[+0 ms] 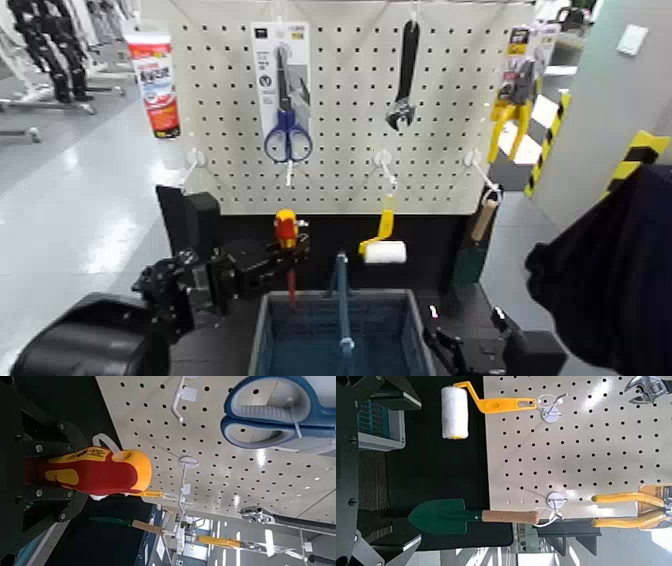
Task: Put the red screwdriver into the crate.
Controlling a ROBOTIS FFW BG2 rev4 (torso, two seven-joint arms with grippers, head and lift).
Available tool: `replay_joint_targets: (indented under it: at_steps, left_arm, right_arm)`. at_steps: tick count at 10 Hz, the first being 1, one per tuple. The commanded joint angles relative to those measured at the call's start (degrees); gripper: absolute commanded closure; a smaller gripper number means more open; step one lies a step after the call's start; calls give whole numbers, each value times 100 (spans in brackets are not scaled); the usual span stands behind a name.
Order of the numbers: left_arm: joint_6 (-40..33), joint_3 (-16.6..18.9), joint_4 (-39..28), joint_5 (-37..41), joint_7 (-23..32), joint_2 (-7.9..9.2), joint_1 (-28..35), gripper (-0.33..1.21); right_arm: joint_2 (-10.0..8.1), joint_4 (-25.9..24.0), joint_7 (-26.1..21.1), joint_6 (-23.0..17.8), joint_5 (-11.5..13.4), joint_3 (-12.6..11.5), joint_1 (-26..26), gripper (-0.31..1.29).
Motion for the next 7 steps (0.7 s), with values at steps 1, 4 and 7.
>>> replay_joint_targets:
  at_steps: [1, 4, 7]
  left_arm:
    - [-29, 23, 120, 177, 42, -26, 192, 116]
    - [-345, -206, 692, 423, 33, -78, 148, 116]
    - [-477, -364, 1149, 616, 33, -78, 130, 116]
  right_arm:
    - [3, -1, 0, 0, -8, 5, 5, 14]
    - [3, 8, 9, -9, -16, 23, -4, 14]
    - [12, 25, 9, -35, -43, 23, -4, 14]
